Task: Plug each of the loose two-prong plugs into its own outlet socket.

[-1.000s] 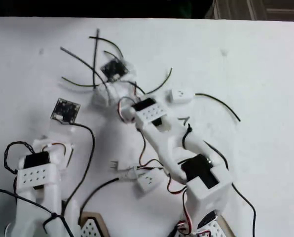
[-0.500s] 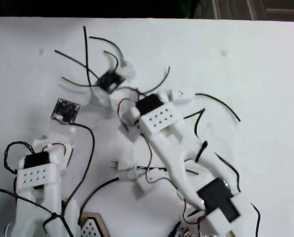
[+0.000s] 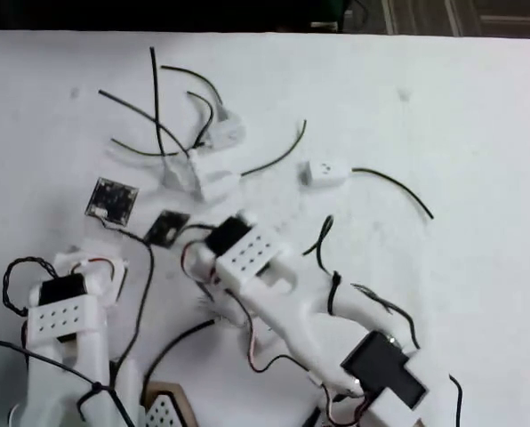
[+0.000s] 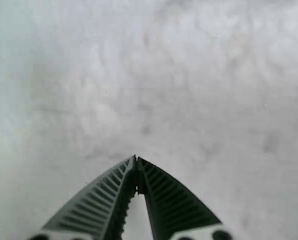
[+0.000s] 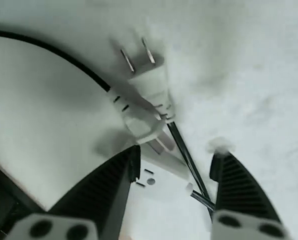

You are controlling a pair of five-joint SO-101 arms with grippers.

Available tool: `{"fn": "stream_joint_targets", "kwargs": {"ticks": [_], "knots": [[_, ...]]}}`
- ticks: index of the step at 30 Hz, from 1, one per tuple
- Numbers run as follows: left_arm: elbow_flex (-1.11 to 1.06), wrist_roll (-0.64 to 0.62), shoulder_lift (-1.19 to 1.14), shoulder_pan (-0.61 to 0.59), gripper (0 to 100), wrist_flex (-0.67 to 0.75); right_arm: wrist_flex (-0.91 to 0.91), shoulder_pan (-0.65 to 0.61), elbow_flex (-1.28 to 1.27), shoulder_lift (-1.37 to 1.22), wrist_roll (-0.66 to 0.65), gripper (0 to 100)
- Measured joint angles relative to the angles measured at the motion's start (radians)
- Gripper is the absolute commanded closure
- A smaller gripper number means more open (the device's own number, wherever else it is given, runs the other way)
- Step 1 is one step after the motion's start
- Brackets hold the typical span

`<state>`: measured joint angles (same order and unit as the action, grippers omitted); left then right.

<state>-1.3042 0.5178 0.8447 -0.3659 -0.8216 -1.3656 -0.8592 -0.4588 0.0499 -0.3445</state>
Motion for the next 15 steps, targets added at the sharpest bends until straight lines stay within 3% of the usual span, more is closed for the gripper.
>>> {"fn": "stream_joint_targets", "kwargs": {"ticks": [10, 15], "knots": [[0.000, 0.000, 0.000, 0.000, 98, 0.000, 0.183, -0.020, -0.077, -0.123, -0.003, 77.9], [0.000, 0.000, 0.000, 0.000, 98, 0.000, 0.193, -0.020, -0.077, -0.166, -0.005, 89.9]]}}
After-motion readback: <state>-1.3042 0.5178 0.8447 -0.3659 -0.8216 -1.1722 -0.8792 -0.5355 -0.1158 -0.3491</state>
